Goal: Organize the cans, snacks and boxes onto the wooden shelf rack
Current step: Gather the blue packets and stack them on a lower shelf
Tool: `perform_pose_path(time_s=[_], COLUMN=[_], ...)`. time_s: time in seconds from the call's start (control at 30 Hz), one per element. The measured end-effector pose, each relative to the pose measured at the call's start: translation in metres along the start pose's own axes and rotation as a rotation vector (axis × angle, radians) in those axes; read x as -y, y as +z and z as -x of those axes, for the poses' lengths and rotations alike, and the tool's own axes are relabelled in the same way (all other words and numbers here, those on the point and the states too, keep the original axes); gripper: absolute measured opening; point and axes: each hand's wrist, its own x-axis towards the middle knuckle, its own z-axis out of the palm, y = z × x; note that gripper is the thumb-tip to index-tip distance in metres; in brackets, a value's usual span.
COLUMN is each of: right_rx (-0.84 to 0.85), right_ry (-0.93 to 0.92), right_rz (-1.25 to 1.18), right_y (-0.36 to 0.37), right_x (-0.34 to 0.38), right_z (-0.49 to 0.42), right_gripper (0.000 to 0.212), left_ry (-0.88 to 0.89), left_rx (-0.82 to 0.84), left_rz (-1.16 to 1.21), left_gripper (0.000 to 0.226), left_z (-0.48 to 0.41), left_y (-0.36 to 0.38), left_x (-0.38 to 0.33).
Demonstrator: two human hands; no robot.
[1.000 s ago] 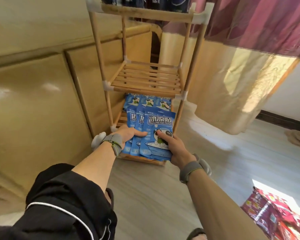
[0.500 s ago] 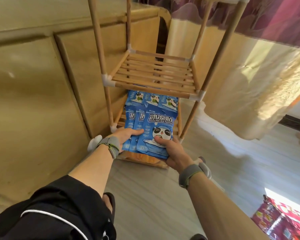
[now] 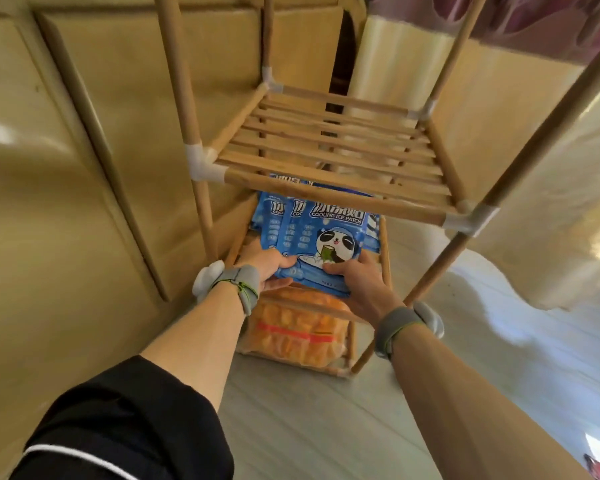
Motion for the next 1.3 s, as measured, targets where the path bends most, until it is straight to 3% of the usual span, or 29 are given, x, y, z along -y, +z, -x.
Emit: perform_pose_path(time_s=[0.07, 0.23, 0.33, 0.47, 0.57, 0.63, 0.7, 0.83, 0.97, 1.13, 1.3], right_rx=[-0.06, -0.146, -0.268, -0.492, -0.49, -0.487, -0.459, -0.317, -0.264, -0.278, -0.25], right_ry=[-0.048, -0.142, -0.235, -0.326, -0.418, -0.463, -0.546, -0.597, -0.541, -0.492, -0.492], right_rz=[-0.032, -0.026, 0.19, 0.679, 0.782, 0.866, 1.023, 1.35, 1.343, 1.445, 1.402], right_y=[0.0, 0.008, 0.015, 0.019, 0.021, 0.019, 0.016, 0.006, -0.002, -0.024, -0.023], right_x=[0.001, 0.006, 0.017, 0.016, 0.009, 0.003, -0.003, -0.015, -0.011, -0.005, -0.005], right_z=[-0.018, -0.072, -0.081, -0.087, -0.086, -0.086, -0.082, -0.088, -0.101, -0.107, -0.103], right_gripper=[0.04, 0.039, 0.045, 0.053, 0.043, 0.036, 0.04, 0.058, 0.049, 0.069, 0.072], left_ry=[0.067, 0.156, 0.242, 0.59, 0.905, 1.014, 0.999, 0.955, 0.93, 0.877, 0.852], left_rx=[-0.027, -0.043, -0.165, -0.501, -0.546, -0.487, -0.366, -0.315, -0.274, -0.302, -0.328], left_rz=[-0.02, -0.061, -0.054, -0.537, -0.94, -1.258, -1.466, -1.485, -1.383, -1.375, -1.401], left_gripper=[0.027, 0.07, 0.058, 0.048, 0.057, 0.062, 0.069, 0.061, 0.065, 0.057, 0.059], left_z=[-0.021, -0.088, -0.108, -0.113, -0.106, -0.108, -0.112, -0.117, -0.122, -0.131, -0.136], left_y=[0.004, 0.01, 0.01, 0.004, 0.001, -0.002, -0.003, 0.001, -0.003, -0.005, -0.003], left_x=[-0.009, -0.039, -0.043, -0.022, -0.008, -0.004, -0.005, -0.003, 0.0, -0.005, -0.007])
